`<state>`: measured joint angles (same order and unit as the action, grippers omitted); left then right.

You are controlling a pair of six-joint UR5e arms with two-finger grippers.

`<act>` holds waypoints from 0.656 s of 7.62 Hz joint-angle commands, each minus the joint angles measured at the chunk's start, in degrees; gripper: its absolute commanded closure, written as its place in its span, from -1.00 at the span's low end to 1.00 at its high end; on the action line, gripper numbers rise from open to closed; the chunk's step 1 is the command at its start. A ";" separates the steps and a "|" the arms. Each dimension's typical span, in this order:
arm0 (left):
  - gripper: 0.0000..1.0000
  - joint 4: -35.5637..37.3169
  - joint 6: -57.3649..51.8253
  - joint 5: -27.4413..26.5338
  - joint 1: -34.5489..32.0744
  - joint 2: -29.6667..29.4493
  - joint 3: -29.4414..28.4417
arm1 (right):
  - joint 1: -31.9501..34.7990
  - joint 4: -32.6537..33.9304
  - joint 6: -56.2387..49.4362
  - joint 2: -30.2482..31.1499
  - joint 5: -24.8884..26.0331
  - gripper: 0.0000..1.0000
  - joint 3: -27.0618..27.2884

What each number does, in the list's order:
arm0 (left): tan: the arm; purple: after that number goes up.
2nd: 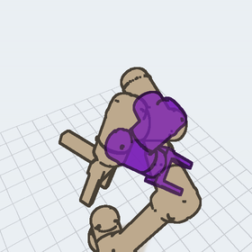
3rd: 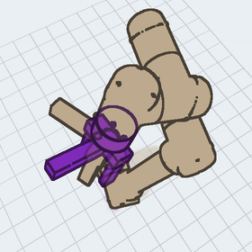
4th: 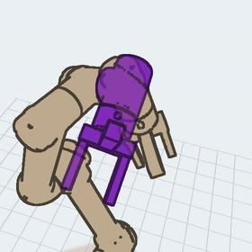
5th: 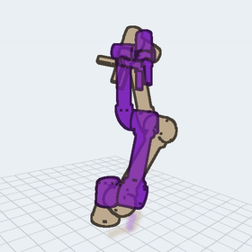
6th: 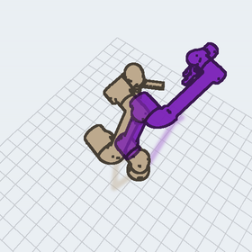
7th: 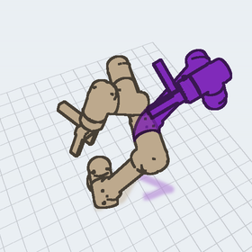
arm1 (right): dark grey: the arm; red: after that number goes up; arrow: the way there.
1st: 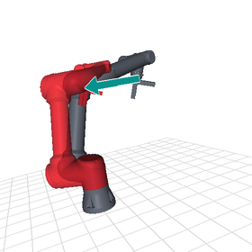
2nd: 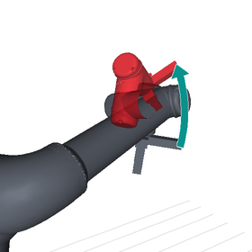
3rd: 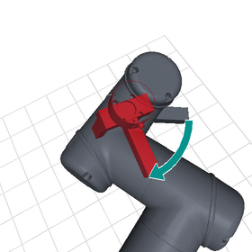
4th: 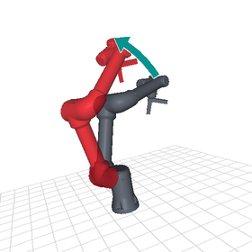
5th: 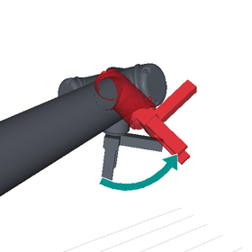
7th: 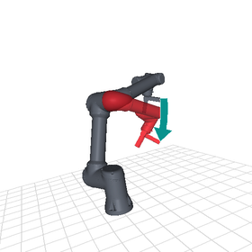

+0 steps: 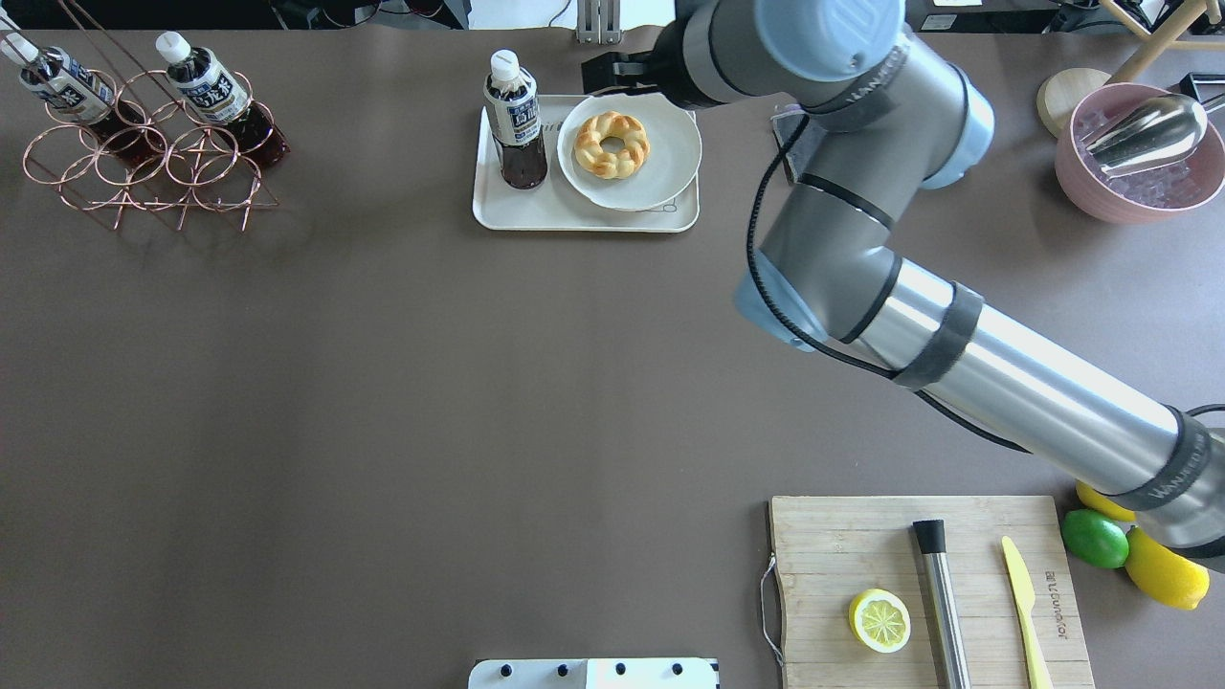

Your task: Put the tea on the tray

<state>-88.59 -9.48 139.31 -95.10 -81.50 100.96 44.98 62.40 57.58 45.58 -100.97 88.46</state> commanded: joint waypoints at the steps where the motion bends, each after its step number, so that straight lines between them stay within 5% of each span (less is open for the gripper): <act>1: -0.95 0.00 -0.53 0.00 0.00 0.02 0.29 | 8.68 11.65 -1.14 14.42 -12.27 -1.00 12.51; 3: -0.95 0.00 -0.89 0.00 0.00 0.02 0.20 | 17.20 19.12 -17.22 25.46 -19.77 -1.00 16.10; 5: -0.95 0.00 -0.98 0.00 0.00 1.24 0.29 | 26.42 28.95 -38.83 32.88 -21.46 -1.00 17.53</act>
<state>-88.59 -10.37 139.31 -95.10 -81.33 101.14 63.27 82.74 37.47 71.48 -120.27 104.46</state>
